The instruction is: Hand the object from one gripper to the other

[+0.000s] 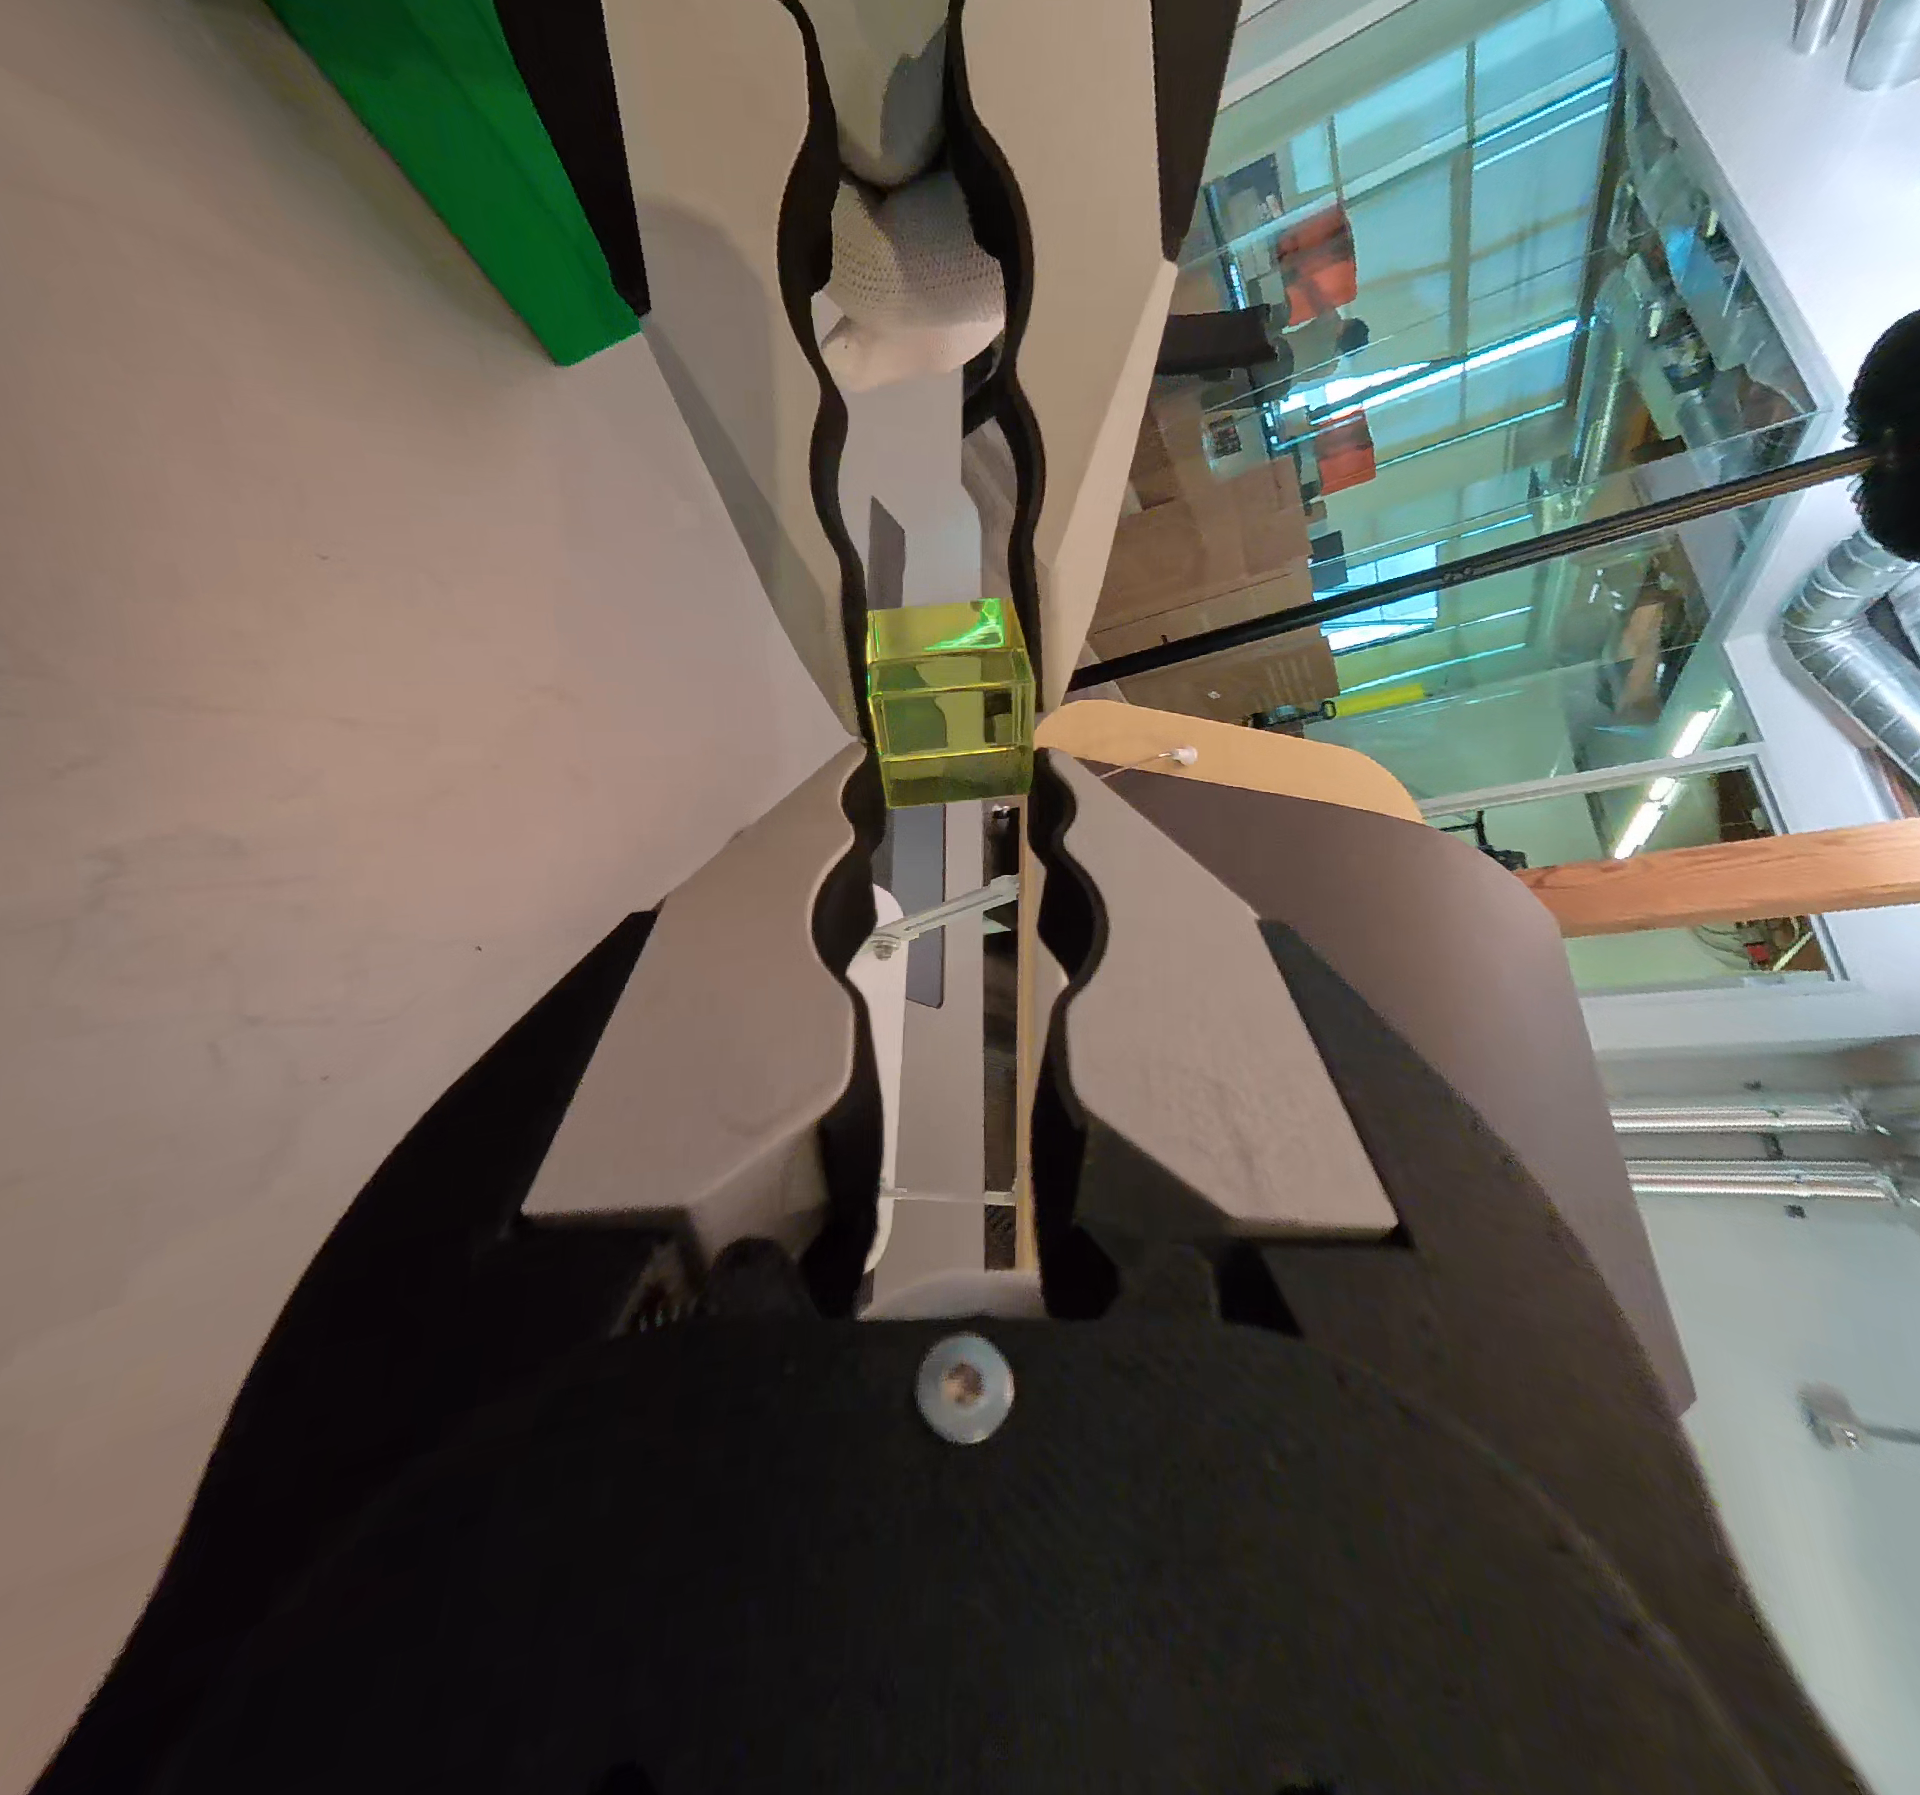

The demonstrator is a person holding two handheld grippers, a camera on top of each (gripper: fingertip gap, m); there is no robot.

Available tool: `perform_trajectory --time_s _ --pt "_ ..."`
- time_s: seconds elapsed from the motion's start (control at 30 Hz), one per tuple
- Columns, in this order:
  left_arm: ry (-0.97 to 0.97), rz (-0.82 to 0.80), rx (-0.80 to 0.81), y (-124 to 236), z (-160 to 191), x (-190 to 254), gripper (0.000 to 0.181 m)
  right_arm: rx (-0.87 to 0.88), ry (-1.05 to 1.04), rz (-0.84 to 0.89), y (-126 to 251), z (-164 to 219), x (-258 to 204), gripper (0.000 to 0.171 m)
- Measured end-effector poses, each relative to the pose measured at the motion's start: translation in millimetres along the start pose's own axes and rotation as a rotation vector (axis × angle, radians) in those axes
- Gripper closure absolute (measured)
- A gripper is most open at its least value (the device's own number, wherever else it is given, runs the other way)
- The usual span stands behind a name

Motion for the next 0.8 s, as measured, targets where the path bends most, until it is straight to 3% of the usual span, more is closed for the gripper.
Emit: perform_trajectory --time_s 0.5,0.8 --pt "0.078 -0.12 -0.009 -5 7 -10 0.153 -0.04 -0.036 0.105 -5 5 9 0.147" --pt "0.413 -0.183 0.04 -9 15 -27 0.142 -0.141 -0.045 0.331 -4 12 25 0.146"
Point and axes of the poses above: each gripper's, where its closed fingertips meet, y back along the fingers, z out of its underside, x = y × z across the jaws, the point moved 10 cm from there along y, back along the fingers, and after that the axes turned 1 degree about z, right-handed, at the moved point
